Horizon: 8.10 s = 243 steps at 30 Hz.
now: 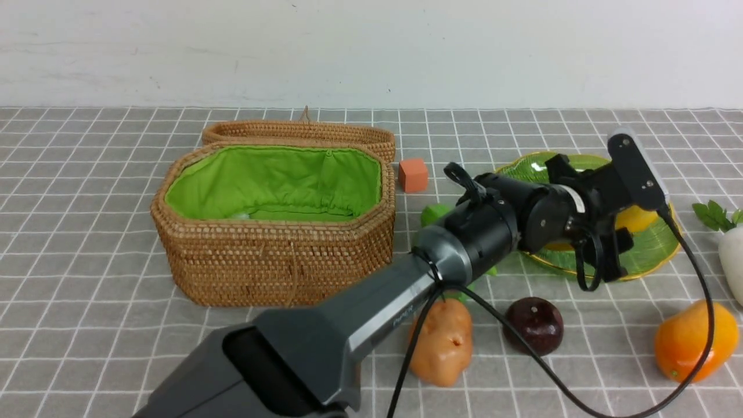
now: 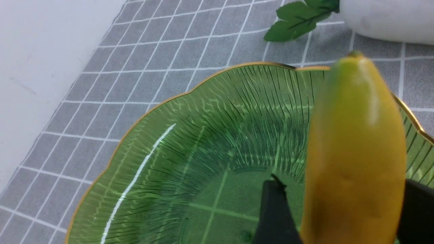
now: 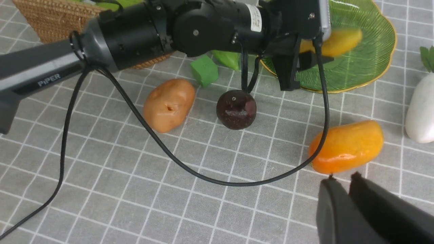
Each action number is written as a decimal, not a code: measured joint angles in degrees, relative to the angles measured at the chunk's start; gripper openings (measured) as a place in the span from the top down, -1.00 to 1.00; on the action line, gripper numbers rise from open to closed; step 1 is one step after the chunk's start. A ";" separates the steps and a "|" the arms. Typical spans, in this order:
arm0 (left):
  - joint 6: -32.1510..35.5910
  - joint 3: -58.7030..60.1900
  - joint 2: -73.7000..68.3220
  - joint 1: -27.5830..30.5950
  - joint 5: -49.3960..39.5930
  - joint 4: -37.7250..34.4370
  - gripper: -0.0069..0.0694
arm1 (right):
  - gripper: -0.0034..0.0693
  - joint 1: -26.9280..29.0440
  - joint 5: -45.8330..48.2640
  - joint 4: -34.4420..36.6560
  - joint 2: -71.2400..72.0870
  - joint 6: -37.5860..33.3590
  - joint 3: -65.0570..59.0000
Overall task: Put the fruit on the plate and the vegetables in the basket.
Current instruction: Use the left arm to grab a banana and put it into the right plate, then grab a potato with your left arm and place it in the basket on the left, then take a chayote with your right arm and place it on the basket on the left.
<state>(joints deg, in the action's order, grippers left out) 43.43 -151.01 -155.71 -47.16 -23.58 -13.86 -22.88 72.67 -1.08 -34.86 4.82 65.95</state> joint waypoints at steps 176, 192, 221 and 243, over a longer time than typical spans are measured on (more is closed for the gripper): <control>-58.19 100.93 117.32 2.24 -14.87 16.05 0.85 | -0.72 4.57 -23.63 14.34 -99.97 -28.91 48.80; -58.19 100.93 117.32 2.24 -15.56 15.56 0.85 | -0.35 4.56 -23.18 14.22 -100.95 -28.95 49.54; -53.08 100.93 117.32 2.24 -15.56 13.86 0.85 | -0.35 12.19 -19.88 9.32 -53.37 -17.70 19.27; -50.08 100.93 117.28 2.24 -11.22 10.75 0.85 | -0.35 -2.52 -34.28 53.20 -79.56 -59.62 40.79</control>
<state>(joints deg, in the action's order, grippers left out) -6.65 -50.08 -38.44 -44.92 -34.80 -3.11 -25.40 38.39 52.13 -114.43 -54.80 106.74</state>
